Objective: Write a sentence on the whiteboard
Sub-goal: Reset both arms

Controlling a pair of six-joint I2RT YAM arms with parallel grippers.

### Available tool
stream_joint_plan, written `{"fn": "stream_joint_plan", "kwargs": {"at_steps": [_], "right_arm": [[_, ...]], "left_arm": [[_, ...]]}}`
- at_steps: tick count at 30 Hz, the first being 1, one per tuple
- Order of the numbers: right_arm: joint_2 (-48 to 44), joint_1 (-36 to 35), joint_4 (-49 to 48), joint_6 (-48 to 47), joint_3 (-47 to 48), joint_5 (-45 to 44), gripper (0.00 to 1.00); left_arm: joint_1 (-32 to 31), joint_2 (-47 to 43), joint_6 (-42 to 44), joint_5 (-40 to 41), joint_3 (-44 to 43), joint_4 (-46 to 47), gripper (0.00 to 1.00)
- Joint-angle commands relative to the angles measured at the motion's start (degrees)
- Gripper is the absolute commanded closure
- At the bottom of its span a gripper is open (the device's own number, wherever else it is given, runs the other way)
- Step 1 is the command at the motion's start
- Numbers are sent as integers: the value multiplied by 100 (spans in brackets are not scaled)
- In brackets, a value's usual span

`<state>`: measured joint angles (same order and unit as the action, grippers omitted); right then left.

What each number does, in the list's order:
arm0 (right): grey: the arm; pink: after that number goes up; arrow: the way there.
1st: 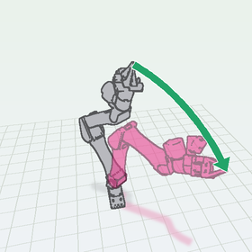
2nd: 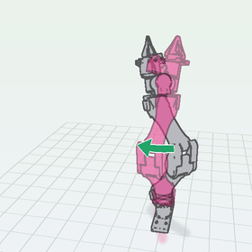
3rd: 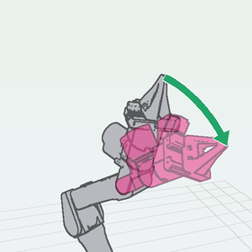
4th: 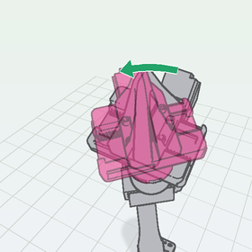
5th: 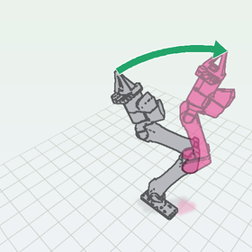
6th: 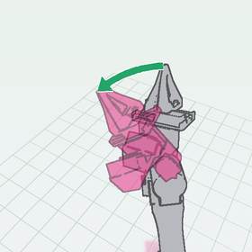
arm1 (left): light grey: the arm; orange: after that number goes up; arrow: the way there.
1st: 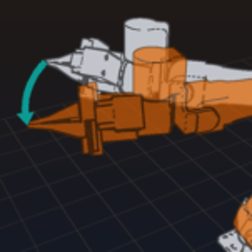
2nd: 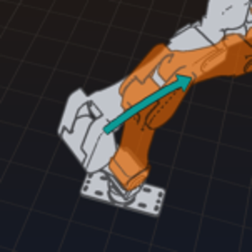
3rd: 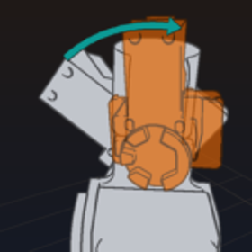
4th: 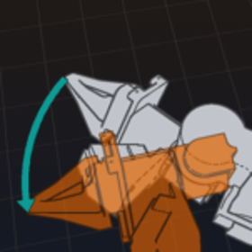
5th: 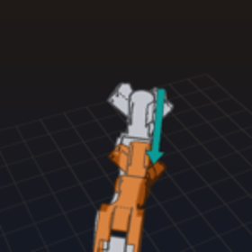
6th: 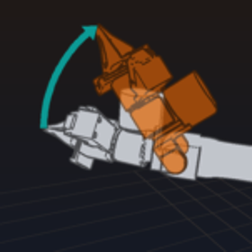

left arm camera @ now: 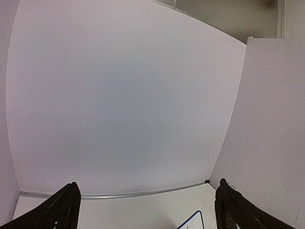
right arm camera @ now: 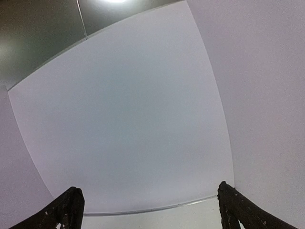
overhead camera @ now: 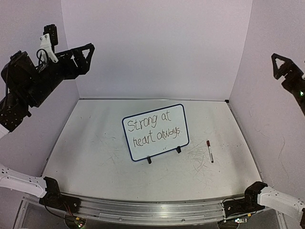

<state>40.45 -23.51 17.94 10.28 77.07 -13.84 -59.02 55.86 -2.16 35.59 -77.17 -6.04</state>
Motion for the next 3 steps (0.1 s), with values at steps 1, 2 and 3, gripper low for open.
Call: {"fn": "stream_joint_plan", "kwargs": {"at_steps": [1, 2, 3], "right_arm": [[38, 18, 317, -218, 218, -206, 2], [-14, 20, 303, -258, 187, -122, 2], [-75, 20, 263, -292, 99, -45, 2]], "left_arm": [[22, -28, 176, -67, -317, 69, 1], [22, -39, 162, -57, -317, 67, 1], [22, -49, 139, -51, -312, 67, 1]]}}
